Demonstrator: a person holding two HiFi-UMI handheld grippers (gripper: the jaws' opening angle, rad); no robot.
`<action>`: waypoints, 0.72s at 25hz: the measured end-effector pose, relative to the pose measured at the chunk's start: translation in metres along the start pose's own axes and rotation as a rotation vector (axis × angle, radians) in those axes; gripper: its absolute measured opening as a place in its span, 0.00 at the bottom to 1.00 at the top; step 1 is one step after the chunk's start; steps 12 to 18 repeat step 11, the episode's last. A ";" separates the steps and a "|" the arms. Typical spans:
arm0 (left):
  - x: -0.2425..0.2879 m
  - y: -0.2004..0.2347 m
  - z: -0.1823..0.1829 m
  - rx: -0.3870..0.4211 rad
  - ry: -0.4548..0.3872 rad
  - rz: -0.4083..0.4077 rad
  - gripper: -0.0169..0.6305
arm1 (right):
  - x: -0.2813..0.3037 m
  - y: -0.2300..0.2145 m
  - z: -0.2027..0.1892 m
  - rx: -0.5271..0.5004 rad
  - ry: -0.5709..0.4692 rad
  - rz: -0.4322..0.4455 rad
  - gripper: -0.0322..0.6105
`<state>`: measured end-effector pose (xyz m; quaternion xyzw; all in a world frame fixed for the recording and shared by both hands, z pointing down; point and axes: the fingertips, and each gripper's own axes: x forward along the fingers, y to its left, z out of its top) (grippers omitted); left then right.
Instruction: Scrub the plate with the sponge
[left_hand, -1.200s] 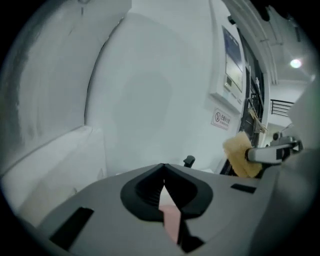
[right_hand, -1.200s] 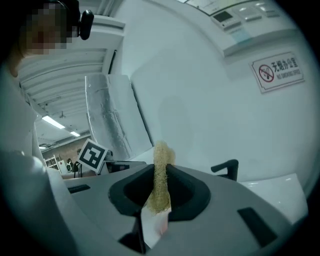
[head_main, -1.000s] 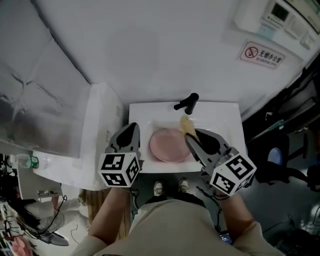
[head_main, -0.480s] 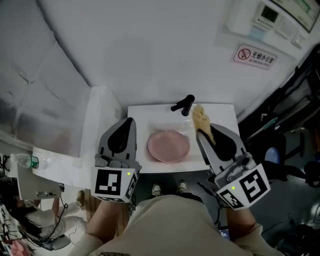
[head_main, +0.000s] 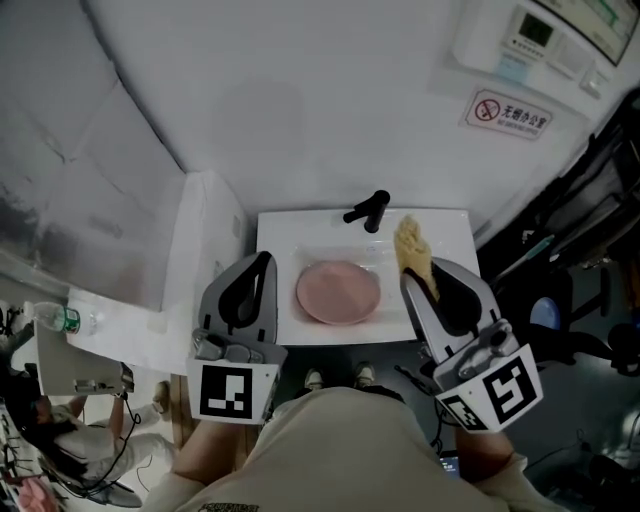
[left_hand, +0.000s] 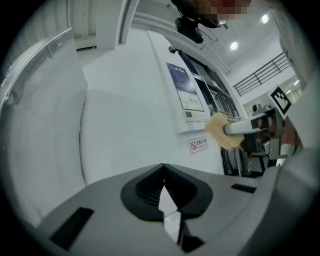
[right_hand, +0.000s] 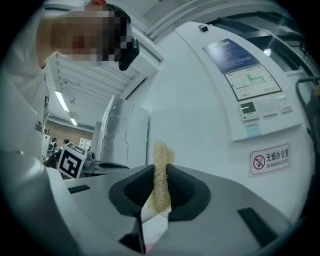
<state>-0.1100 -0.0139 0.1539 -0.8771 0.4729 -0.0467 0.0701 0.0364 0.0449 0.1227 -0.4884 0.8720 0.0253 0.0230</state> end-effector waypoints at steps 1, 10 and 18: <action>-0.001 -0.001 -0.003 -0.006 0.007 -0.005 0.03 | 0.000 0.000 -0.004 0.001 0.010 0.000 0.17; -0.007 -0.004 -0.036 -0.052 0.075 -0.018 0.03 | 0.004 0.006 -0.044 0.058 0.103 0.020 0.16; -0.008 -0.003 -0.037 -0.058 0.074 -0.015 0.03 | 0.004 0.007 -0.046 0.061 0.107 0.022 0.16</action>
